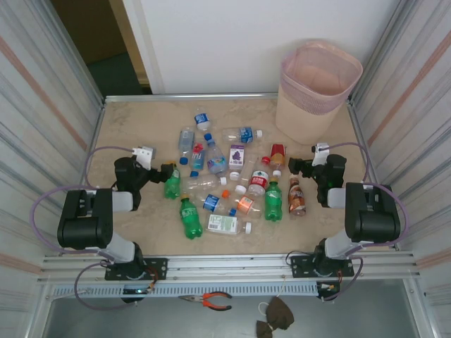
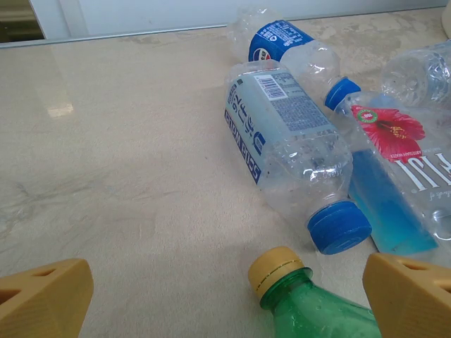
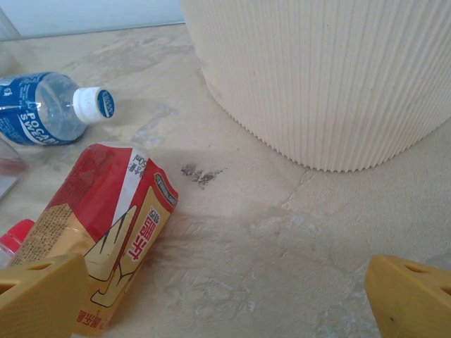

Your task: Put the plastic bottles in the bin

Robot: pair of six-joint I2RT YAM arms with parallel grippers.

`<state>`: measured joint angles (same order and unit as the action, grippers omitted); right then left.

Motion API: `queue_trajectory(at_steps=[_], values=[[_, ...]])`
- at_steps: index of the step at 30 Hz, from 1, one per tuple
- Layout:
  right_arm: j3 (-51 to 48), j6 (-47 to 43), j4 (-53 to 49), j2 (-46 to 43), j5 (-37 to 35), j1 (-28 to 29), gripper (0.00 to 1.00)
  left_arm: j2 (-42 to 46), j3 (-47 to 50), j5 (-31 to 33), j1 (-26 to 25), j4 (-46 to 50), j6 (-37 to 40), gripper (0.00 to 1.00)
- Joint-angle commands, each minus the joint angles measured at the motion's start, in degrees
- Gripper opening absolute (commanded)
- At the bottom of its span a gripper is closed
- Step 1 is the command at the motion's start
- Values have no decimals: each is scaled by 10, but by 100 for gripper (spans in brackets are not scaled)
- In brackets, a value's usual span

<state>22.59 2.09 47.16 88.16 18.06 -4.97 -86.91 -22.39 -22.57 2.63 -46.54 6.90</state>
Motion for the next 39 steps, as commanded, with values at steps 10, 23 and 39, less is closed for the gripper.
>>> queue_trajectory(at_steps=[10,23,39], values=[[-10,-10,19,-1,7,-5,99,5,3,-9,2,-15,12,99],[-10,-10,18,-1,8,-6,99,5,3,-10,2,-15,11,99],[-10,-2,20,-1,7,-11,99,4,2,-13,8,-15,6,99]])
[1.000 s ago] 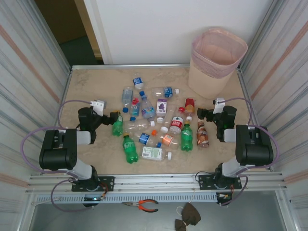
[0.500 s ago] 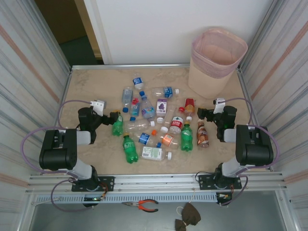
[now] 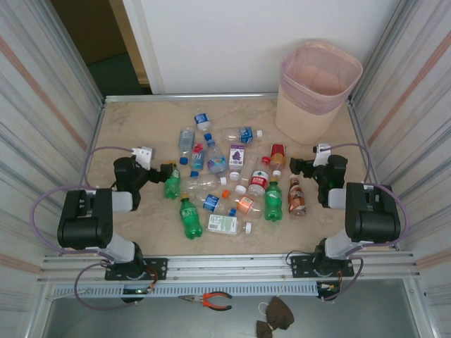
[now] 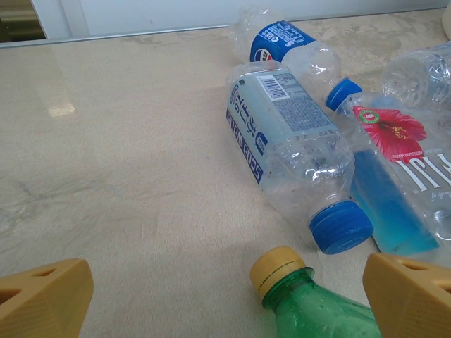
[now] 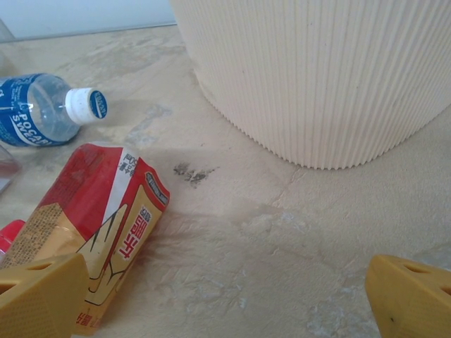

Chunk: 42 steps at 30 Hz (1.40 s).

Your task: Put the plastic bottles in the bin

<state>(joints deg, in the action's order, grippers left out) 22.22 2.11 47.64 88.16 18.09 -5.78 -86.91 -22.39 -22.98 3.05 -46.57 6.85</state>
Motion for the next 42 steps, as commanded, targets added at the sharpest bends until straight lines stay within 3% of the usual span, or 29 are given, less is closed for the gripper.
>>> queue_trajectory(at_steps=[1,15,19,28,35,42], values=[[-7,-2,16,-1,-1,-2,99,4,2,-1,2,-16,5,99],[19,9,-123,-101,-64,15,99,66,-1,76,-26,47,7,99],[46,16,-215,-143,-83,23,99,105,-3,121,-34,89,1,99],[129,63,-439,-218,-125,71,99,209,-50,212,-52,268,-36,99],[228,122,-623,-211,-151,114,100,270,-124,200,-51,464,-94,99],[285,176,-725,-169,-179,162,97,289,-235,135,-50,666,-111,95]])
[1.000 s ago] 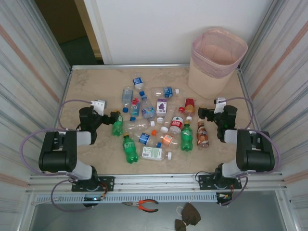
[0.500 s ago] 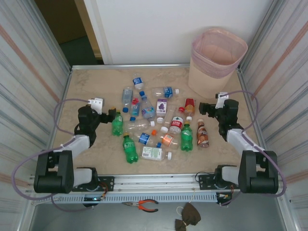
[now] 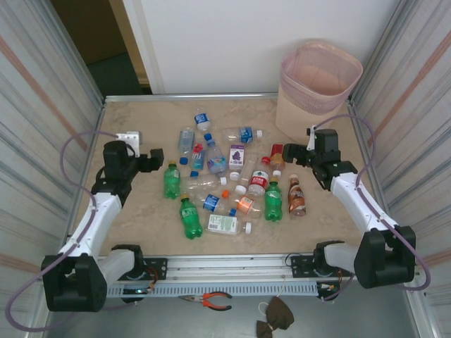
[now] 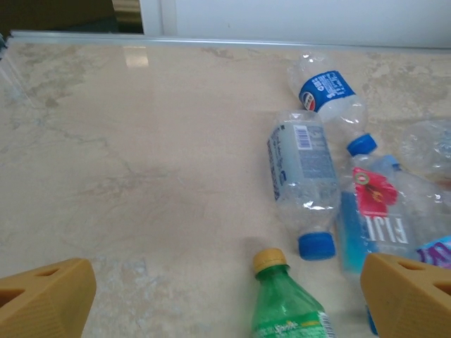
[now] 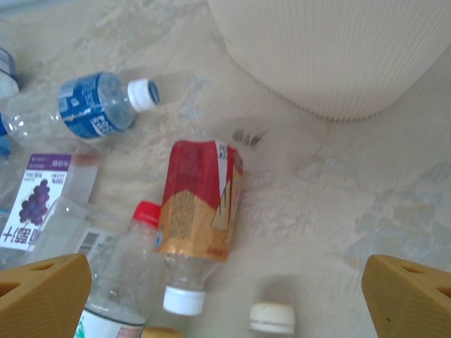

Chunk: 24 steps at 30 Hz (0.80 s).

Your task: Put the plastic bottles in the bin

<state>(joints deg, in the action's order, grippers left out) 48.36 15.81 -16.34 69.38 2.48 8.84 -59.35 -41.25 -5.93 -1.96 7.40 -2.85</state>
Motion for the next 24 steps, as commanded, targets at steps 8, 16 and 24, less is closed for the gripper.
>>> queue_trajectory(at_steps=[8,16,24], values=[[98,66,-142,125,-59,59,95,4,-123,-73,7,267,60,93],[187,107,-140,243,-102,92,97,10,-87,-107,21,219,51,93],[286,119,-168,357,-170,124,91,12,-81,-145,55,204,48,93]])
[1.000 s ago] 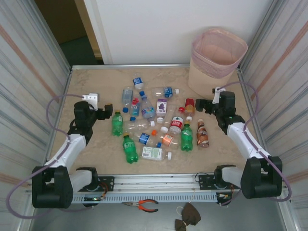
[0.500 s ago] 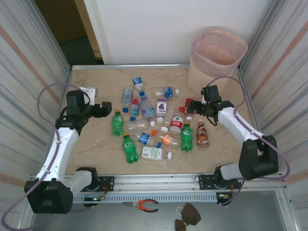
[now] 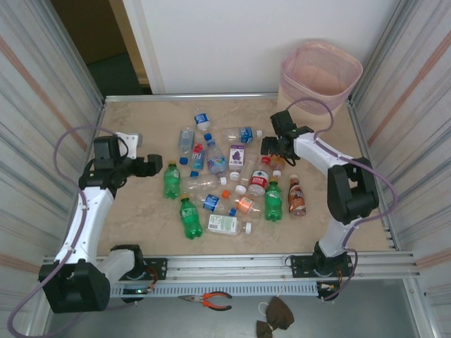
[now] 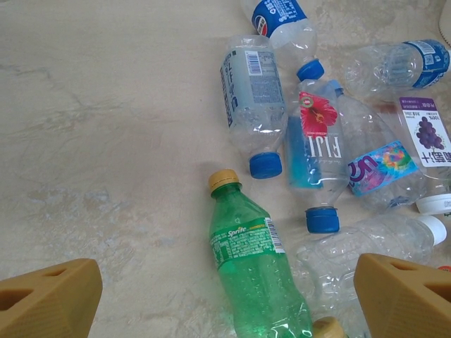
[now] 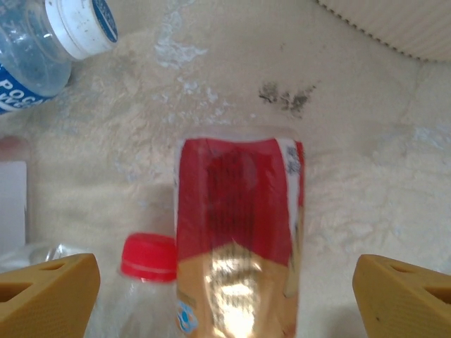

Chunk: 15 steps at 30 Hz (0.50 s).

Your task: Put the plastic bottles in the bin

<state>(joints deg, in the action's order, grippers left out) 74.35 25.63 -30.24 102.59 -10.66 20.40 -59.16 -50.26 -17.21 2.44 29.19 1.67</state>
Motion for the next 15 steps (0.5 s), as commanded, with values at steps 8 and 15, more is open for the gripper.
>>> queue_trajectory(at_steps=[8,15], values=[[59,40,-33,80,-62,9,82,8,19,-107,80,-48,-23,93],[71,41,-29,107,-57,1,76,-1,30,-185,153,-88,-61,92]])
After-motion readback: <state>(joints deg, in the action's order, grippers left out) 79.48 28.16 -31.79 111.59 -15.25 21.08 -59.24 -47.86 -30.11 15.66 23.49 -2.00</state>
